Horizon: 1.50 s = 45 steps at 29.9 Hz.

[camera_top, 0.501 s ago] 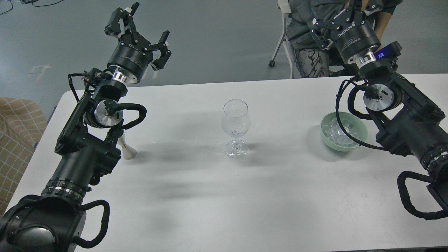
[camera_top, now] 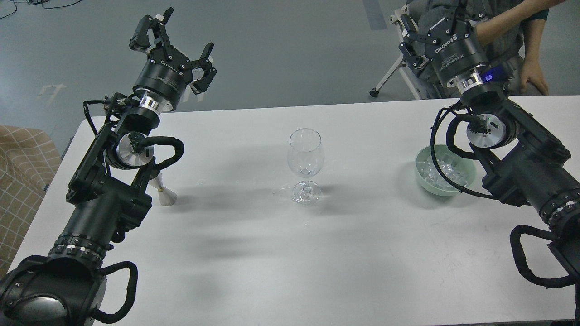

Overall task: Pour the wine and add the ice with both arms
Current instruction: 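Move the left gripper down toward the small metal jigger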

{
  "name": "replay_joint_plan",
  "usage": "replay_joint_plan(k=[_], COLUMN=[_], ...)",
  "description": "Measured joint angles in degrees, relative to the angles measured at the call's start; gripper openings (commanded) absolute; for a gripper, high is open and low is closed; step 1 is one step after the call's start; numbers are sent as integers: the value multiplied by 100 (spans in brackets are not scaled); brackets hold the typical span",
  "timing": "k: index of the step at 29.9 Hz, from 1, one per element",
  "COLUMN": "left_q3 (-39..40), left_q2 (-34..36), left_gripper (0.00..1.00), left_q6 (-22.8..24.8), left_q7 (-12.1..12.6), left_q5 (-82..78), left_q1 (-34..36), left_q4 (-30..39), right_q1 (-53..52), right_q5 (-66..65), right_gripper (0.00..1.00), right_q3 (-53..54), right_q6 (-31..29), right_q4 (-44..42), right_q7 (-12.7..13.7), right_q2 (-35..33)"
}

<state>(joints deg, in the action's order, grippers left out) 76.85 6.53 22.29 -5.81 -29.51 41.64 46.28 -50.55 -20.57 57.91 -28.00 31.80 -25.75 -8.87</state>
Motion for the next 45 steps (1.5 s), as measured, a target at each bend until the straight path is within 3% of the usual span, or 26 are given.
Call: replay_joint_plan(k=[8, 26, 30, 37, 45], left_q3=[-11, -162, -178, -179, -293], left_q2=[125, -19, 1, 22, -11], left_gripper=[98, 98, 98, 99, 99], left_q6=[393, 67, 67, 32, -36], left_q7=[-23, 31, -32, -371, -494], left_q5=[51, 201, 176, 148, 130], left_q1=[-18, 10, -65, -119, -148], left_q4=[3, 10, 26, 176, 194], right_q1=[65, 131, 151, 156, 164], right_q5=[-10, -8, -8, -15, -18], right_gripper=[100, 100, 100, 100, 100], right_q3=[-91, -148, -143, -140, -143], right_q6=[0, 0, 0, 0, 0], right_q4=[75, 76, 138, 237, 240], right_q7=[21, 85, 87, 88, 89], right_q2=[8, -82, -87, -109, -98])
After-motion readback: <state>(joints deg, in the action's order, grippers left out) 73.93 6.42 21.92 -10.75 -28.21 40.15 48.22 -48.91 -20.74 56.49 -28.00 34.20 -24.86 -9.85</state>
